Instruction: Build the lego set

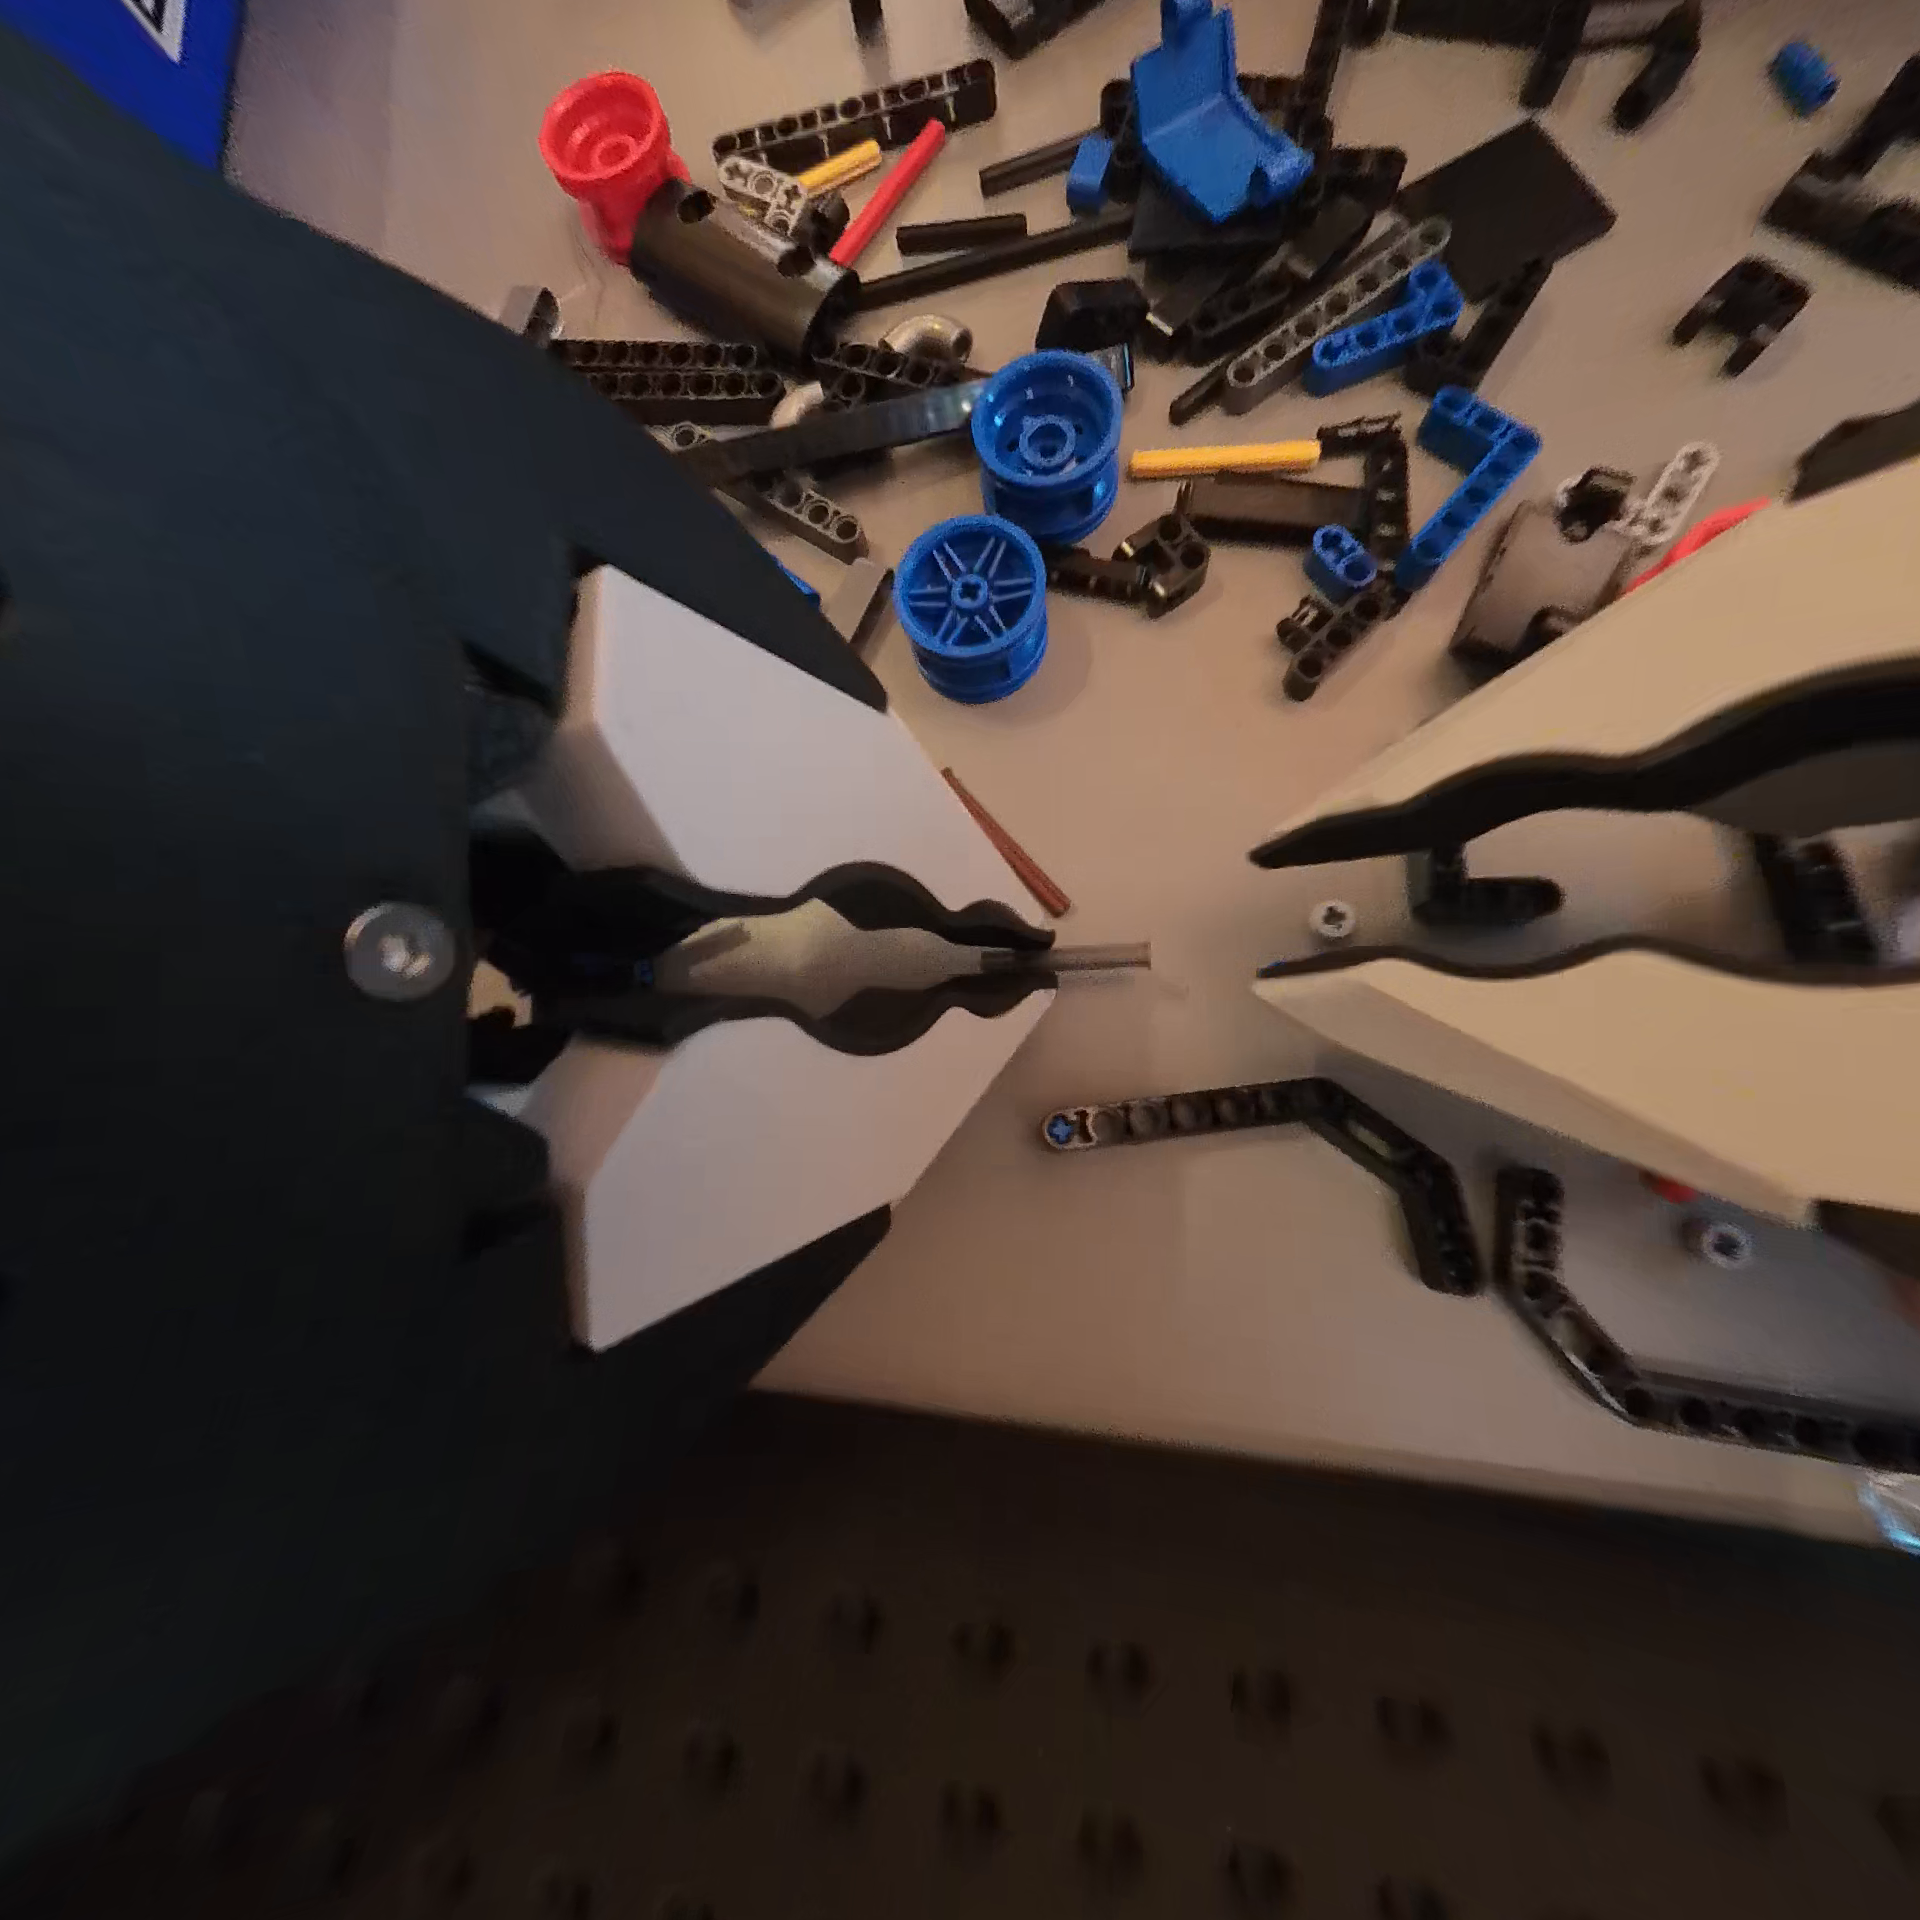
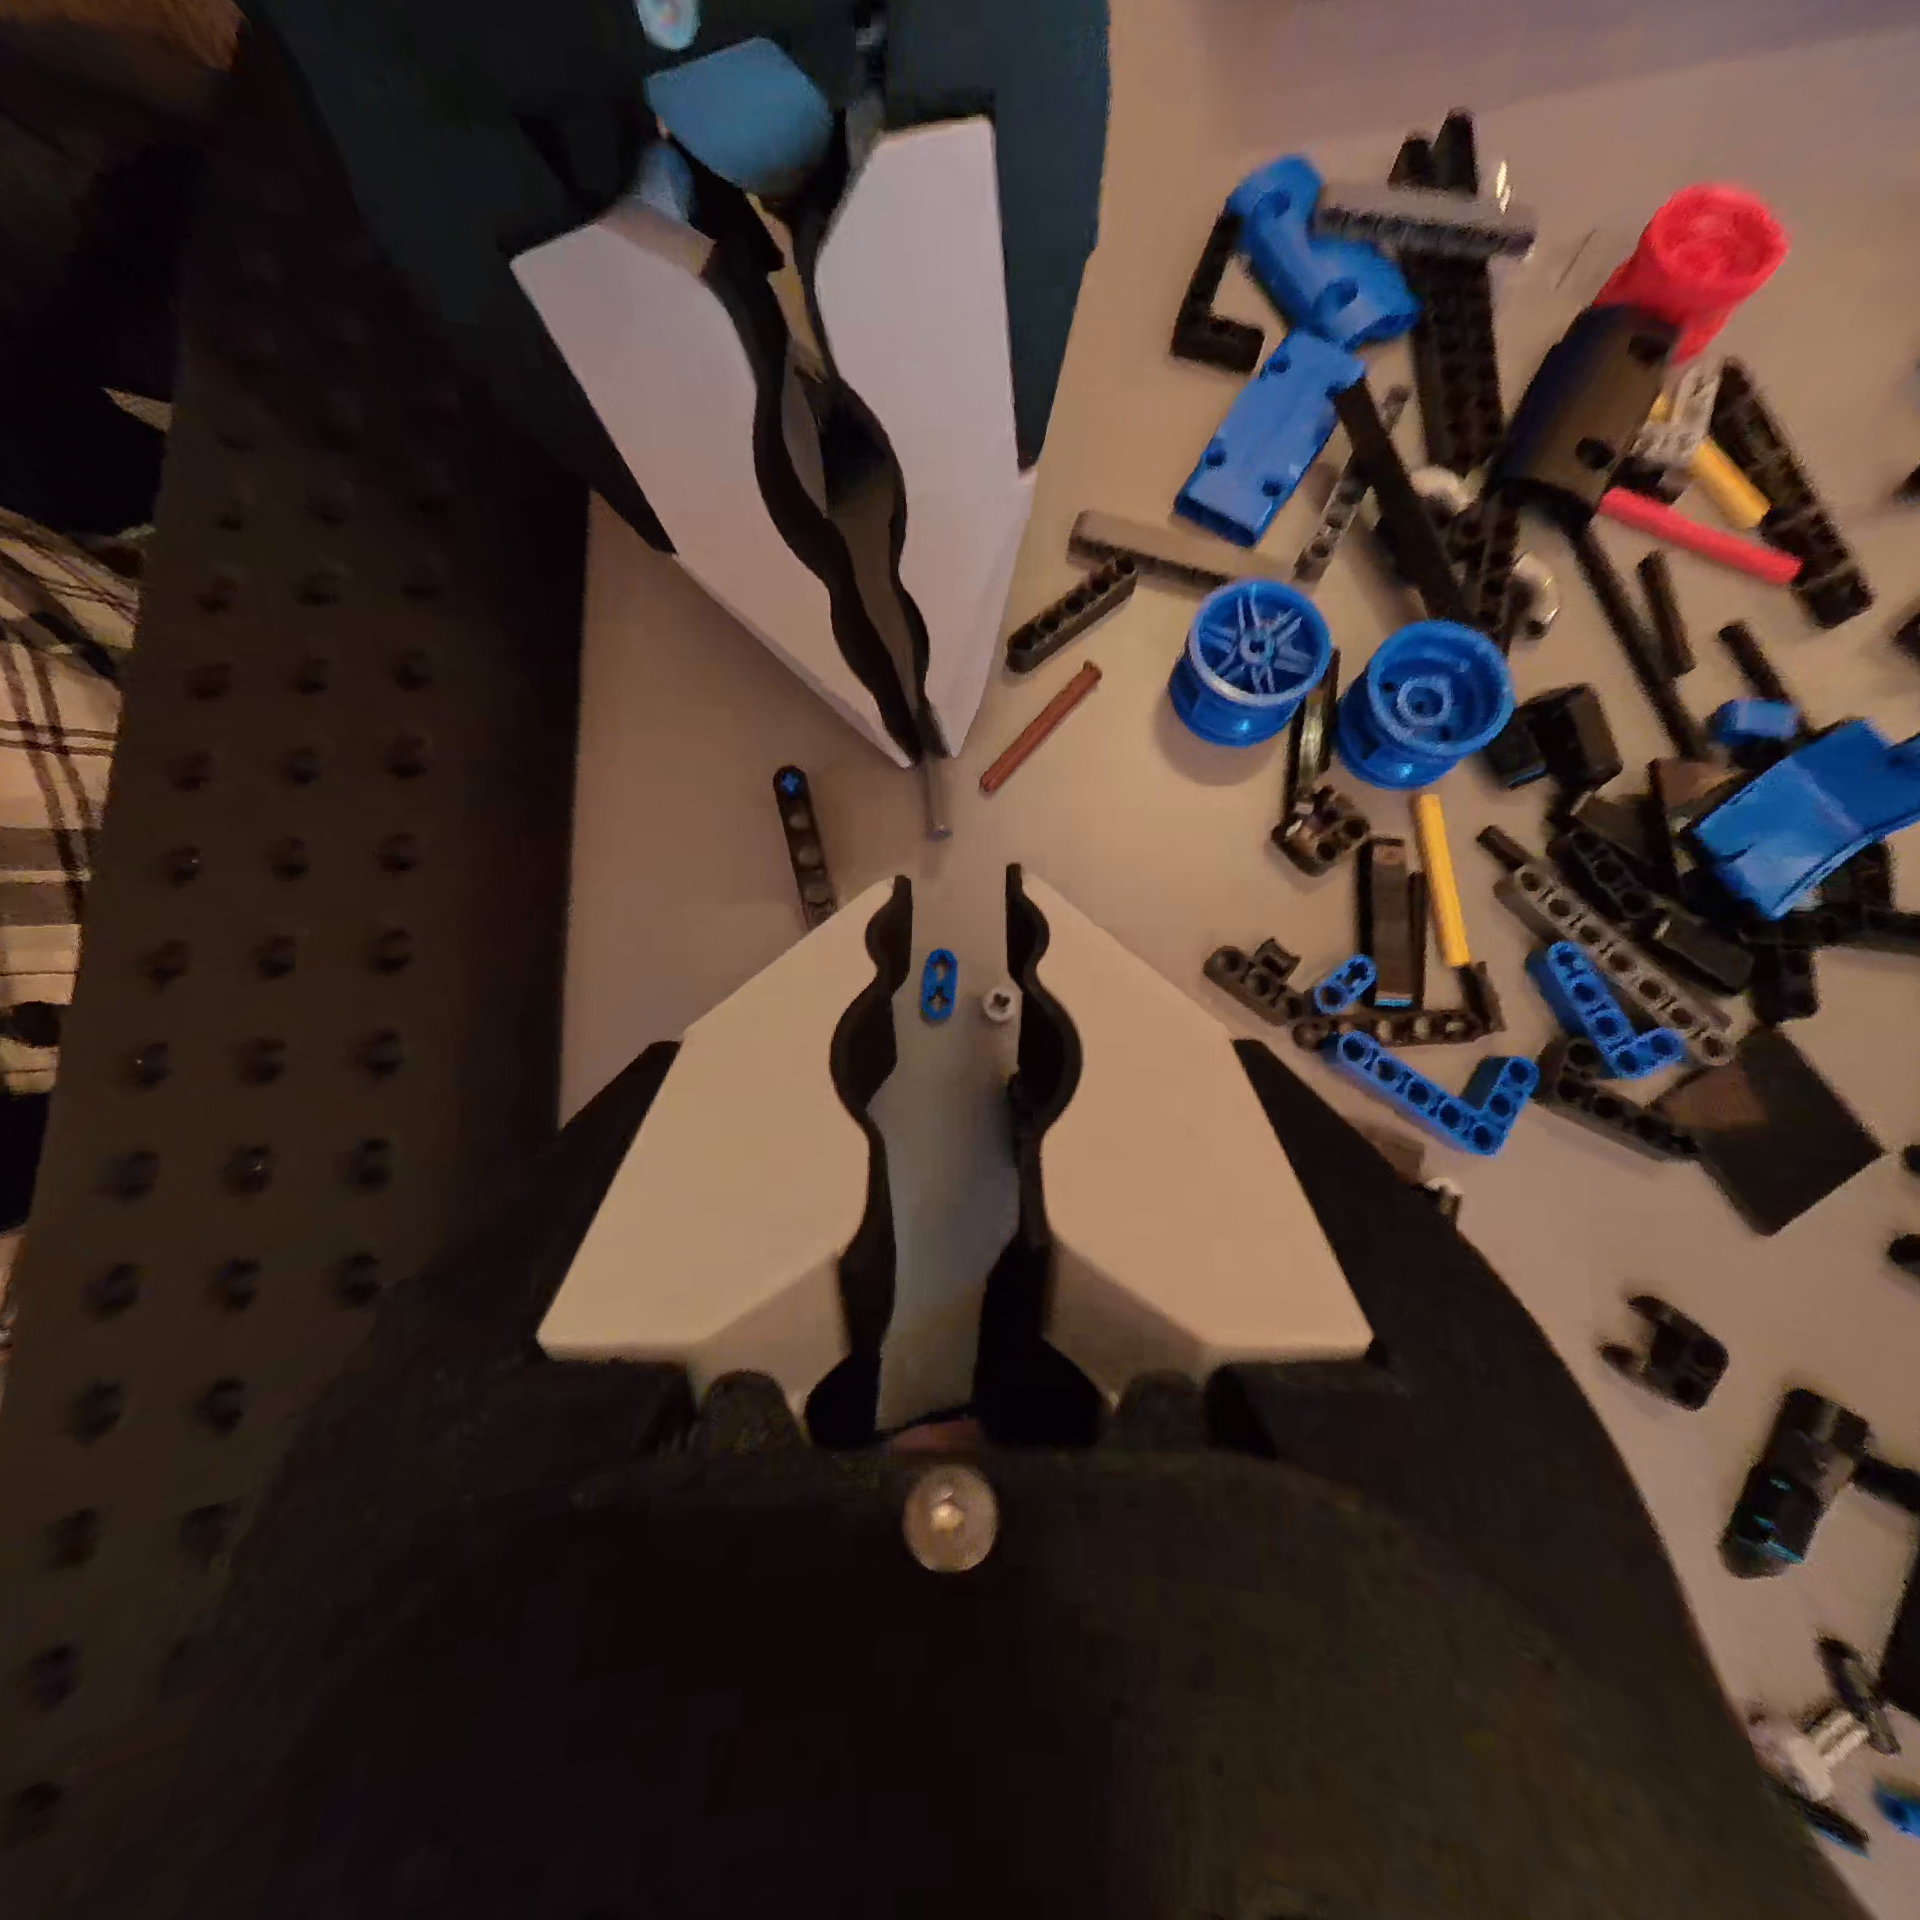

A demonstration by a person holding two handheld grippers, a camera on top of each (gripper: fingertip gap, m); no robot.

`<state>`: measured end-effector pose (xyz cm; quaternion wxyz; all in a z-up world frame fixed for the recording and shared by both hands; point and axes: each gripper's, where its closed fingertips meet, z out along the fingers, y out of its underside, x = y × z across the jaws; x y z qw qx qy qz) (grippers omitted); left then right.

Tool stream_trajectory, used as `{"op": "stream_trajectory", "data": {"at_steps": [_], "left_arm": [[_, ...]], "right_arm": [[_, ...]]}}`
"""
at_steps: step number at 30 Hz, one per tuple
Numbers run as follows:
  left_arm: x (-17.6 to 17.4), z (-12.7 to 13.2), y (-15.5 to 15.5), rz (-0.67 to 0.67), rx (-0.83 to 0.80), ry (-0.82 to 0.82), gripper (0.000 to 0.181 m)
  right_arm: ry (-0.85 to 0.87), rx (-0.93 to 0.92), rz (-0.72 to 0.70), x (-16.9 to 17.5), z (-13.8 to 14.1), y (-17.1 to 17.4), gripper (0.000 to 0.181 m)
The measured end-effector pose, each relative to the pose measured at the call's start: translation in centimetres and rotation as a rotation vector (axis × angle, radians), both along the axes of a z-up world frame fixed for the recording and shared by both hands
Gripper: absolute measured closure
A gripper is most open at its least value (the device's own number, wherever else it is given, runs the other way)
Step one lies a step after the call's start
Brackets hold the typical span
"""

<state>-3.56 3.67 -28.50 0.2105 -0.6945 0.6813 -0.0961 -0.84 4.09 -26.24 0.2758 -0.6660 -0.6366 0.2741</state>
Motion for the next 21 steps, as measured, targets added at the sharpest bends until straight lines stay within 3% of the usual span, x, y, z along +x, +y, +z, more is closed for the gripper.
{"op": "stream_trajectory", "data": {"at_steps": [1, 6, 13, 14, 16, 21], "left_arm": [[0.2, 0.5, -0.2, 0.003, -0.010, -0.018, 0.179], [1.4, 2.4, -0.3, 0.029, -0.058, -0.089, 0.179], [2.4, 3.7, 0.0, 0.055, -0.061, -0.154, 0.179], [2.3, 3.8, 0.3, 0.077, -0.059, -0.157, 0.169], [1.4, 2.7, -0.3, 0.076, -0.092, -0.079, 0.144], [1.9, 0.6, -2.4, -0.008, -0.106, 0.020, 0.155]], "right_arm": [[0.017, 0.052, 0.015, -0.3, 0.4, -0.1, 0.167], [-0.080, 0.325, 0.097, -1.1, 0.6, -0.5, 0.167], [-0.131, 0.417, 0.070, -0.7, 0.8, -0.1, 0.181], [-0.124, 0.411, 0.051, -0.4, 1.0, 0.1, 0.180], [-0.109, 0.383, 0.013, 0.7, 1.3, 0.5, 0.180], [-0.033, 0.338, -0.085, 3.1, 2.4, 1.5, 0.179]]}}
